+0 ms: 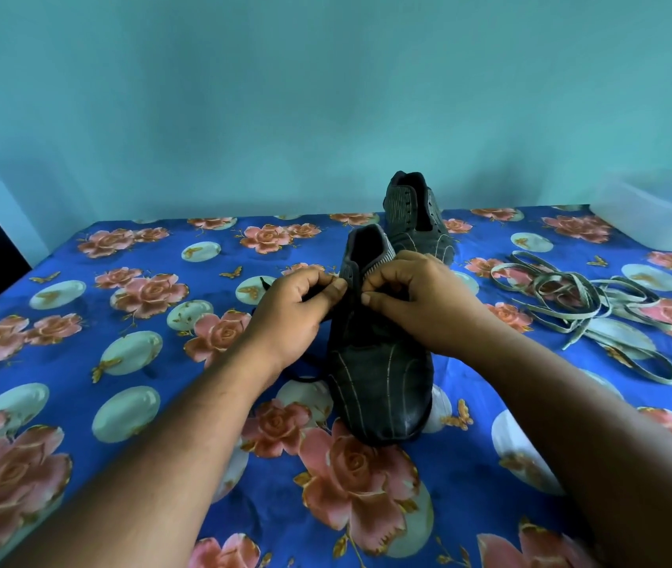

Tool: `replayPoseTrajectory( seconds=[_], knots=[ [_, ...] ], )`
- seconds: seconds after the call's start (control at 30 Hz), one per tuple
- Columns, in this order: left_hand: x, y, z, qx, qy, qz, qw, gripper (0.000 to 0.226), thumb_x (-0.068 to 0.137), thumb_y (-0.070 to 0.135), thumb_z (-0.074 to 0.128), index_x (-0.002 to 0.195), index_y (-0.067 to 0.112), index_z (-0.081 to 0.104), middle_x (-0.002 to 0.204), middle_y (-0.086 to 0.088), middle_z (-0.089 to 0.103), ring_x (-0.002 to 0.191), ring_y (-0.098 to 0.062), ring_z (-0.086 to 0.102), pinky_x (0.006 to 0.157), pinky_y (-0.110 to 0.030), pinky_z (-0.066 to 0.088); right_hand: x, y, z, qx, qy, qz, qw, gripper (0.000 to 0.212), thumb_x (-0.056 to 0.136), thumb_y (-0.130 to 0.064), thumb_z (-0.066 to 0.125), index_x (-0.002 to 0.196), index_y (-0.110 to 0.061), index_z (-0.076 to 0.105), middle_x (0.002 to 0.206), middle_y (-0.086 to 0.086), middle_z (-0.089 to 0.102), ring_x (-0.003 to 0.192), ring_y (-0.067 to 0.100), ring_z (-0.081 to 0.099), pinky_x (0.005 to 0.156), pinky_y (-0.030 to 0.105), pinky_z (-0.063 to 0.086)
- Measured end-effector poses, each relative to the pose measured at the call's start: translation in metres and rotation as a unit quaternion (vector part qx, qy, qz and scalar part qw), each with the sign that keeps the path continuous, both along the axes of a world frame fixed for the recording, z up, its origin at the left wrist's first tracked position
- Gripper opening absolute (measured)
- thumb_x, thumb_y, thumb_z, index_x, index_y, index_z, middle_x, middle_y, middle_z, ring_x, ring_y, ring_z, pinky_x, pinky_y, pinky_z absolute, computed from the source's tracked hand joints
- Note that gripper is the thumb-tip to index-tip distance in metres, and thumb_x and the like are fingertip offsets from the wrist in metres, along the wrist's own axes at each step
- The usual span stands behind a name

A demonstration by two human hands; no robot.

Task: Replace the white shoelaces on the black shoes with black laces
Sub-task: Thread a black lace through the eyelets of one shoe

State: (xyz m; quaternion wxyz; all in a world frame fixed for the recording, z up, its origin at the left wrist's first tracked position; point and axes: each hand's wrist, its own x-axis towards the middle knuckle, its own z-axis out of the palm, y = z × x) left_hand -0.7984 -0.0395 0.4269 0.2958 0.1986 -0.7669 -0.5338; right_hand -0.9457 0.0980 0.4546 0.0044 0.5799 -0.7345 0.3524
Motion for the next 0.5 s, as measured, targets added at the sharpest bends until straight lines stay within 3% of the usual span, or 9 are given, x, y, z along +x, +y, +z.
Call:
replayPoseTrajectory(
  seconds=[0.07, 0.2, 0.27, 0.33, 0.37, 0.43, 0.5],
  knots=[
    [-0.001, 0.001, 0.0, -0.013, -0.008, 0.002, 1.0, 0.024, 0.103, 0.031, 0.06, 0.1, 0.012, 0.074, 0.111, -0.013, 0.07, 0.107, -0.023, 0.066, 0.096, -0.036, 0.054, -0.003, 0.001, 0.0, 0.009, 0.003, 0.002, 1.0, 0.016, 0.088, -0.029, 0.075, 0.078, -0.039, 0.067, 0.082, -0.02, 0.053, 0.09, 0.014, 0.055, 0.084, 0.031, 0.041],
    [0.002, 0.001, 0.004, -0.047, -0.032, 0.027, 0.998, 0.025, 0.102, 0.034, 0.058, 0.091, 0.017, 0.072, 0.097, -0.008, 0.068, 0.08, 0.004, 0.057, 0.084, -0.031, 0.047, -0.01, 0.005, 0.003, 0.04, -0.002, 0.0, 0.999, 0.006, 0.076, -0.062, 0.061, 0.074, -0.056, 0.062, 0.085, -0.027, 0.057, 0.093, 0.018, 0.053, 0.089, 0.051, 0.049],
    [0.004, -0.004, 0.004, -0.039, -0.035, 0.033, 0.998, 0.02, 0.1, 0.038, 0.059, 0.091, 0.027, 0.074, 0.104, 0.008, 0.073, 0.088, 0.01, 0.062, 0.092, -0.037, 0.052, -0.016, 0.008, 0.003, 0.049, -0.002, 0.017, 0.999, 0.02, 0.072, -0.069, 0.054, 0.081, -0.056, 0.064, 0.088, -0.025, 0.059, 0.093, 0.016, 0.054, 0.09, 0.054, 0.048],
    [0.008, -0.009, 0.003, -0.039, -0.028, 0.051, 0.998, 0.017, 0.098, 0.039, 0.062, 0.089, 0.029, 0.072, 0.108, 0.007, 0.075, 0.105, -0.002, 0.067, 0.093, -0.041, 0.056, -0.021, 0.009, 0.002, 0.057, -0.002, 0.027, 0.998, 0.027, 0.07, -0.071, 0.053, 0.085, -0.052, 0.066, 0.09, -0.024, 0.06, 0.093, 0.015, 0.054, 0.092, 0.055, 0.048],
    [0.009, -0.011, 0.004, -0.042, -0.023, 0.061, 0.997, 0.017, 0.098, 0.037, 0.063, 0.086, 0.028, 0.07, 0.101, 0.009, 0.073, 0.097, -0.011, 0.072, 0.083, -0.034, 0.058, -0.023, 0.009, 0.002, 0.06, -0.001, 0.026, 0.998, 0.028, 0.07, -0.071, 0.054, 0.086, -0.051, 0.066, 0.091, -0.025, 0.059, 0.093, 0.015, 0.053, 0.093, 0.055, 0.047],
    [0.013, -0.015, 0.005, -0.055, -0.019, 0.081, 0.995, 0.021, 0.098, 0.038, 0.063, 0.081, 0.027, 0.067, 0.065, 0.011, 0.071, 0.073, -0.017, 0.07, 0.059, -0.023, 0.05, -0.022, 0.01, 0.001, 0.057, 0.014, 0.018, 0.998, 0.022, 0.073, -0.066, 0.062, 0.086, -0.049, 0.065, 0.09, -0.025, 0.058, 0.094, 0.015, 0.051, 0.096, 0.055, 0.044],
    [0.016, -0.021, 0.003, -0.084, -0.033, 0.104, 0.99, 0.023, 0.097, 0.044, 0.062, 0.08, 0.03, 0.068, 0.056, 0.017, 0.061, 0.063, -0.009, 0.062, 0.058, -0.026, 0.045, -0.022, 0.01, 0.0, 0.054, 0.017, 0.003, 0.998, 0.013, 0.077, -0.055, 0.074, 0.083, -0.046, 0.066, 0.086, -0.021, 0.056, 0.099, 0.016, 0.049, 0.098, 0.055, 0.042]
  ],
)
